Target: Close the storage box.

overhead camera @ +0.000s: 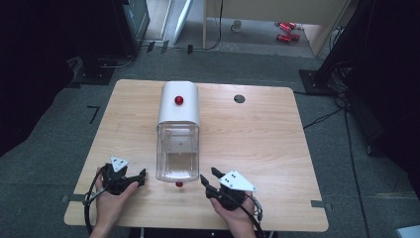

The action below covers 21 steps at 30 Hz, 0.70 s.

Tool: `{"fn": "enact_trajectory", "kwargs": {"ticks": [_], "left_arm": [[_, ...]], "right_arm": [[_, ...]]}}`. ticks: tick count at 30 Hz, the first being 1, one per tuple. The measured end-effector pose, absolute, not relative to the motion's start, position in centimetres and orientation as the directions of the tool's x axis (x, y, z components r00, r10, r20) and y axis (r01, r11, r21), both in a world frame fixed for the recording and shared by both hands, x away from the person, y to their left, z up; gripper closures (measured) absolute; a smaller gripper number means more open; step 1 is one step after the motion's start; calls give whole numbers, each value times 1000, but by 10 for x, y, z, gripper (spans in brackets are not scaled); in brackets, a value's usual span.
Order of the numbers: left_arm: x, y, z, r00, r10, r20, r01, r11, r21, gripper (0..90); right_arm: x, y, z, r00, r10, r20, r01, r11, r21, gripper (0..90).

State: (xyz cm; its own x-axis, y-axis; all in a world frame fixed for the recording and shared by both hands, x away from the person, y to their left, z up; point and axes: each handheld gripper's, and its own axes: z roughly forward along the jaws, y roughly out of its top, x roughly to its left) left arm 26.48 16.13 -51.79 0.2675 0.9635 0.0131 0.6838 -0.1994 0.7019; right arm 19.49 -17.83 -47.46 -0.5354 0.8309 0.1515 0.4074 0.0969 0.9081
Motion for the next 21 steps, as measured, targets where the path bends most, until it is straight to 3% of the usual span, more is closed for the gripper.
{"fn": "enact_trajectory", "kwargs": {"ticks": [8,11,13,15,18,21], "left_arm": [[259,163,-517,277,961,4,676,-198,709,139],[244,169,-507,331,934,-134,655,-125,745,170],[238,168,-504,359,919,-161,635,-115,764,208],[221,162,-496,463,861,-212,592,-122,796,349],[214,155,-492,517,828,-218,567,-141,811,408],[206,143,-489,643,746,-174,498,-235,835,540]], "right_arm": [[183,-165,-476,-529,831,173,416,76,906,582],[174,-167,-476,-537,820,196,405,47,913,630],[172,-166,-475,-550,813,192,398,53,916,642],[170,-160,-478,-571,804,166,388,85,918,661],[172,-157,-482,-579,797,171,400,95,911,669],[175,-155,-486,-600,779,179,410,109,905,652]]}}
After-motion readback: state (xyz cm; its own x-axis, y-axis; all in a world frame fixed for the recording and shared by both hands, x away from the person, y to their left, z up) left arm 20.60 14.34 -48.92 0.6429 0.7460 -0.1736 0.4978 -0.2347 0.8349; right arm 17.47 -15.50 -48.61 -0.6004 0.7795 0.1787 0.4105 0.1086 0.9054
